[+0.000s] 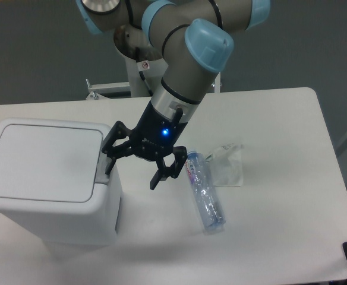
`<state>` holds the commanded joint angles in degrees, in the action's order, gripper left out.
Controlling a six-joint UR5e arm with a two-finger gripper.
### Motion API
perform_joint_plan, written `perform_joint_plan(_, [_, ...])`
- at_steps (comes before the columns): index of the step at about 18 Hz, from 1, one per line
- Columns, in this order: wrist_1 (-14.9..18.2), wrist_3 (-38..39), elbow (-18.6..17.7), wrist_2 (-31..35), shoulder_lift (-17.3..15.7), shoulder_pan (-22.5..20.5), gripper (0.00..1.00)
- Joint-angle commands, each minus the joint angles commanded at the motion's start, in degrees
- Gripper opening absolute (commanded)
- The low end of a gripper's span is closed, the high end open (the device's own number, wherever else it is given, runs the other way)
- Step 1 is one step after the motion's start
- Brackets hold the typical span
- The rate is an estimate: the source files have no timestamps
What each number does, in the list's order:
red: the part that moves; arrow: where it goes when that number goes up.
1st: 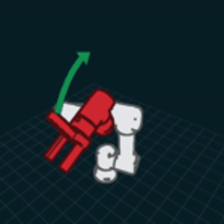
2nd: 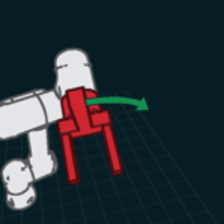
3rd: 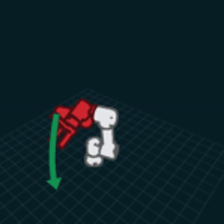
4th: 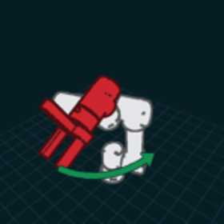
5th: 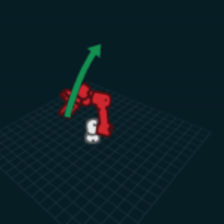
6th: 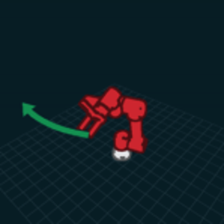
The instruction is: Open the trash can
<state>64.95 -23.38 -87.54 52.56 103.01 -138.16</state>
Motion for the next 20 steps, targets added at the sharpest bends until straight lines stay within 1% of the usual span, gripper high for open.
perform_joint_plan(9, [0.0, 0.2, -0.3, 0.0, -0.1, 0.1, 1.0])
perform_joint_plan(14, [0.0, -0.1, 0.7, -0.1, -1.3, 0.0, 1.0])
perform_joint_plan(15, [-0.3, -0.2, 0.9, -0.1, -1.4, -0.1, 1.0])
perform_joint_plan(18, [-3.3, -0.7, 1.5, 0.0, -1.1, -0.9, 1.0])
perform_joint_plan(20, [-4.5, -1.1, 1.5, 0.0, -0.6, -3.9, 1.0])
